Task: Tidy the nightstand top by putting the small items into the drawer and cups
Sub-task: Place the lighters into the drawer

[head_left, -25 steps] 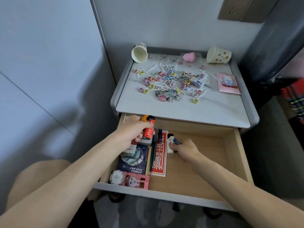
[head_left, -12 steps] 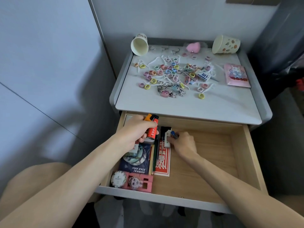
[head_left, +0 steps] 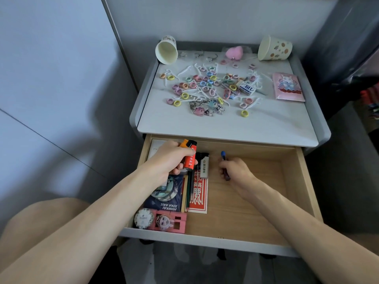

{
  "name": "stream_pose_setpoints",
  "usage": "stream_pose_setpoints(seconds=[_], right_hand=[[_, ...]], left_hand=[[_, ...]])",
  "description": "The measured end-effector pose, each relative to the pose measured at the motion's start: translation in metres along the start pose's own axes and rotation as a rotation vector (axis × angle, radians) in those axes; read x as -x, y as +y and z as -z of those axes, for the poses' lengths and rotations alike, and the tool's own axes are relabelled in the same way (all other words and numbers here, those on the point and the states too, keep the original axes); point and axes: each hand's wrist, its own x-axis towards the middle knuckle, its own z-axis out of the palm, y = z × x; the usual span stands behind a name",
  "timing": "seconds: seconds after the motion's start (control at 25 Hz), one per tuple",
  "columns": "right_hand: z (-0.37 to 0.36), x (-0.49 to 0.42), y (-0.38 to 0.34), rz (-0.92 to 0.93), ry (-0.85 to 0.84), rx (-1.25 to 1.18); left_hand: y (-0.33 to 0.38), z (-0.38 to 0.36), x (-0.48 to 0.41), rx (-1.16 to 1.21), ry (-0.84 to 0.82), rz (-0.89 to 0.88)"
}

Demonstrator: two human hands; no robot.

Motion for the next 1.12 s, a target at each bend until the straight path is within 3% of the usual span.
stream_pose_setpoints(seconds=[0.08, 0.32, 0.68, 1.12], right_hand=[[-0.001, 0.003, 0.002, 0.019, -0.031, 0.005], [0.005, -0.002, 0.005, -0.118, 0.107, -0.067], [-0.004, -0.012, 0.014, 0.137, 0.041, 0.451], [-0.004, -0.004, 0.014, 0.231, 0.089, 0.52]], left_hand=[[0.0, 0.0, -0.001, 0.0, 0.0, 0.007], [-0.001, -0.002, -0.002, -0.018, -0.003, 0.006], [0.0, -0.007, -0.005, -0.029, -0.025, 0.028], [-0.011, -0.01, -0.01, -0.06, -0.049, 0.07]])
